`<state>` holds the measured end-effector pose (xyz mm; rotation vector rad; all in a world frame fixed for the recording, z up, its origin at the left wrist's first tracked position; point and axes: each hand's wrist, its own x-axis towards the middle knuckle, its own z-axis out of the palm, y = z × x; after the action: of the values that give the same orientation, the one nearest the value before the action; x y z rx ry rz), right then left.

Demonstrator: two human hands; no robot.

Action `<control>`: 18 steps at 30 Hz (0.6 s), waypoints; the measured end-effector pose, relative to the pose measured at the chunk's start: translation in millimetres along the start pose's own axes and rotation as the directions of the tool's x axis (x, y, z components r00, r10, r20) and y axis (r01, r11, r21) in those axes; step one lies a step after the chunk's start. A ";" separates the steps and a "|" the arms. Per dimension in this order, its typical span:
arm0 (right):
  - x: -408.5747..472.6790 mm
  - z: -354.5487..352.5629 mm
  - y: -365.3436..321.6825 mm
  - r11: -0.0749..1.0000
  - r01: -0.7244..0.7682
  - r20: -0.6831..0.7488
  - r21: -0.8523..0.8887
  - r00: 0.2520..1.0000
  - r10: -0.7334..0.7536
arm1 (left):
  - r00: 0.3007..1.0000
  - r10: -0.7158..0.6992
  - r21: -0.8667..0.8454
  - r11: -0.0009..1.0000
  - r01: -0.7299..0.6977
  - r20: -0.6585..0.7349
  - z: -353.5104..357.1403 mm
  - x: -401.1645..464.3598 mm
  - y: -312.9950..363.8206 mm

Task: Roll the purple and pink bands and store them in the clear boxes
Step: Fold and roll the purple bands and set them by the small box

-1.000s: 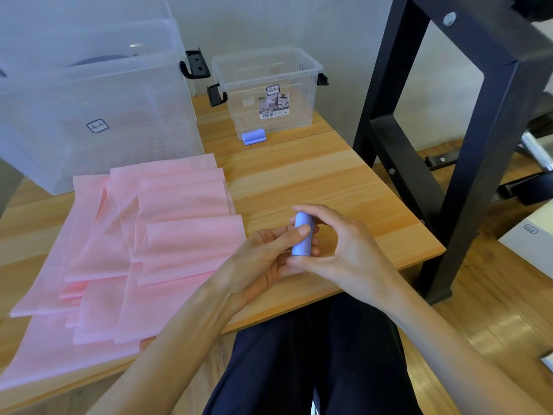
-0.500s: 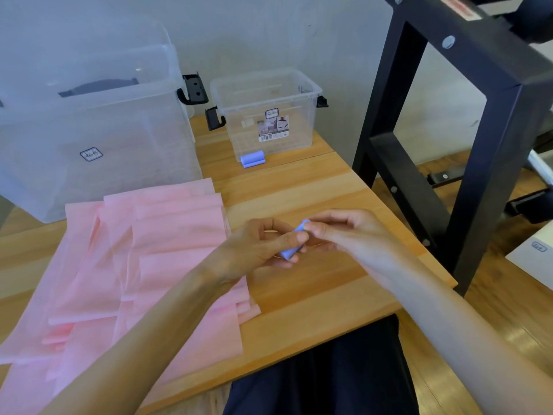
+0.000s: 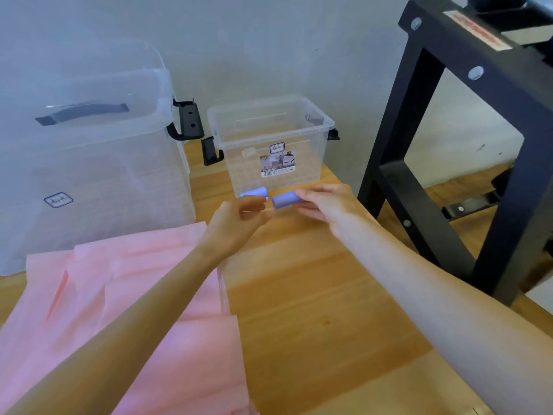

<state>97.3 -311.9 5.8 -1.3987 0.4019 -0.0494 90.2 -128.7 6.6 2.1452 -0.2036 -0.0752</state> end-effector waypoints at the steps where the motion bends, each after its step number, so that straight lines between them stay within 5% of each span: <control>1: 11.3 4.2 -0.6 1.000 -0.002 -0.042 -0.002 0.999 0.002 | 1.000 0.023 0.067 0.998 -0.022 -0.006 -1.4 2.4 -2.1; 8: 57.1 24.2 0.1 0.992 -0.013 -0.167 -0.127 0.986 -0.008 | 0.965 0.204 0.435 0.863 -0.256 0.164 16.4 6.0 -11.3; 18: 71.3 27.8 4.2 0.905 0.028 -0.170 -0.424 0.979 -0.111 | 0.953 0.213 0.513 0.805 -0.297 0.218 31.7 25.4 -28.1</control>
<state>171.3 -304.0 -12.5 -1.8447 0.5440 -0.1651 114.4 -144.2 -33.6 2.6563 -0.6732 -0.0216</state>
